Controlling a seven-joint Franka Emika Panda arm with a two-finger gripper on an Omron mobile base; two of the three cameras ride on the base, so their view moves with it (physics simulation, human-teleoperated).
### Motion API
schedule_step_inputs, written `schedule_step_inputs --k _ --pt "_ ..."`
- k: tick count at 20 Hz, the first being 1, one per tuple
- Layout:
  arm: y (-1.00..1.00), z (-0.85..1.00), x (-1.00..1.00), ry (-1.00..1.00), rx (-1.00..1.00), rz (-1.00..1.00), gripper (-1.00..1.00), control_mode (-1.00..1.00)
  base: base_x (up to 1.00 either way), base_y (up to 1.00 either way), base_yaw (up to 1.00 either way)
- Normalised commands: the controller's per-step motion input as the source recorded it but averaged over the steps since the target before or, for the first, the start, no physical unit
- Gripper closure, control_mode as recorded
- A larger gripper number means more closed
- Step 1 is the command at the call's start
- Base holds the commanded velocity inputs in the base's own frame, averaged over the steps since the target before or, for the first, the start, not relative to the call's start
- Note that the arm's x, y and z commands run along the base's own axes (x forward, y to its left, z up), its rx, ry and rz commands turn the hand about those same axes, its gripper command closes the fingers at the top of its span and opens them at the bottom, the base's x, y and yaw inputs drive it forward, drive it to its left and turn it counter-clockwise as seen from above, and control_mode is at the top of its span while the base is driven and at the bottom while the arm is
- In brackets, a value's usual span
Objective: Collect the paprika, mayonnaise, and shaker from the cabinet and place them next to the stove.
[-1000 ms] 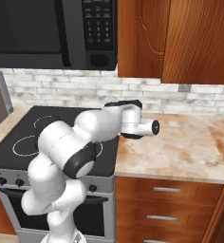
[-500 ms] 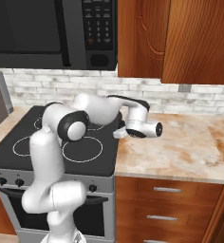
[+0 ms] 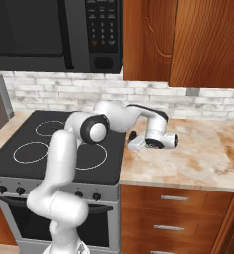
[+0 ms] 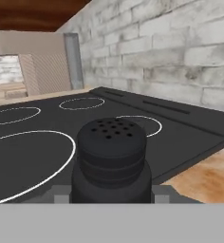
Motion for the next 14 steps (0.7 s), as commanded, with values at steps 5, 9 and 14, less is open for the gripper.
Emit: schedule_step_inputs --k 5,9,14 --pt "0.31 -0.16 0.03 0.0 -0.04 0.04 1.0 -1.0 0.0 0.0 0.0" --pt "0.14 -0.1 0.08 0.0 -0.03 0.01 1.0 -1.0 0.0 0.0 0.0" --pt "0.02 -0.15 0.08 0.0 -0.05 0.0 1.0 -1.0 0.0 0.0 0.0"
